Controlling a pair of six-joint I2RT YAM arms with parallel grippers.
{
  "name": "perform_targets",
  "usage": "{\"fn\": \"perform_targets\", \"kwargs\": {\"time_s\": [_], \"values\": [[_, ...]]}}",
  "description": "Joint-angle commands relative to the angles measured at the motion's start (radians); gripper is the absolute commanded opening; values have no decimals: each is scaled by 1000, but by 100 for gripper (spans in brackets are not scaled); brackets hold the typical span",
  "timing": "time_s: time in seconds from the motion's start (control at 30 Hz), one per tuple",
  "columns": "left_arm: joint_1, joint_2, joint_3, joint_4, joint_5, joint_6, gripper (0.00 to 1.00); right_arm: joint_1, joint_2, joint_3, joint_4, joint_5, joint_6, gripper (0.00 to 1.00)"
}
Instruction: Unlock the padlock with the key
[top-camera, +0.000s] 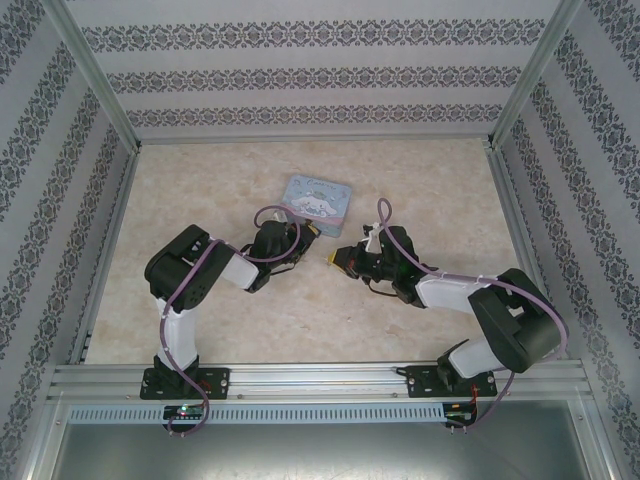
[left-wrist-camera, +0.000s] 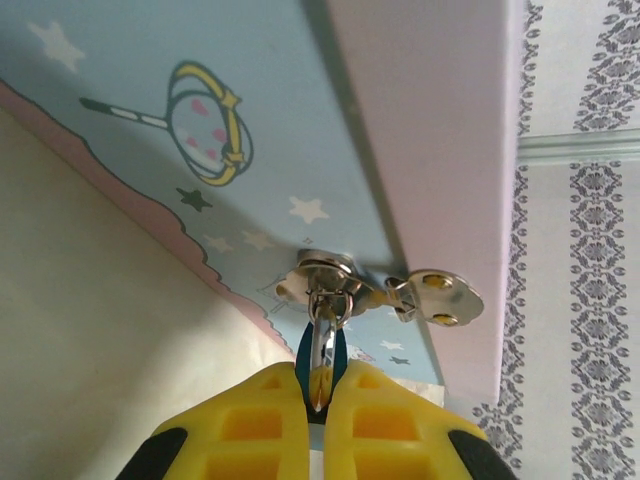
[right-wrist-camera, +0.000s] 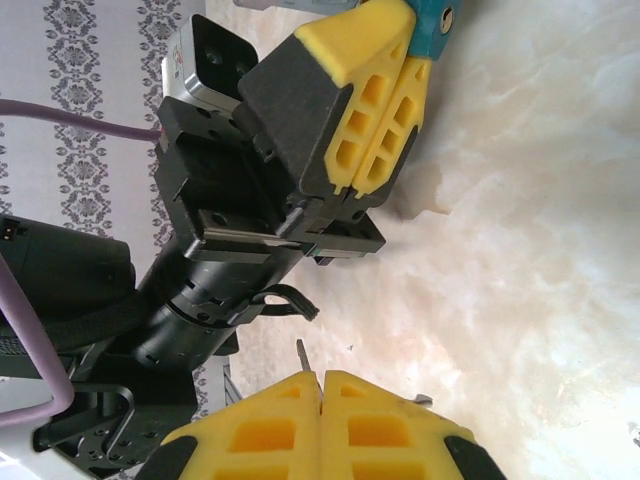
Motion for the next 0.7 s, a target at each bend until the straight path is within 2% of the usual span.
{"fn": "perform_targets", "kwargs": {"time_s": [0.0, 0.23, 0.67], "values": [[14, -39, 14, -49, 85, -20, 0, 4, 14, -22, 68, 20, -22, 0], [30, -72, -5, -47, 145, -41, 0, -18, 34, -45, 81, 31, -34, 0], [39, -85, -16, 58, 201, -211, 0, -43, 41, -61, 117, 141, 55, 0]]}}
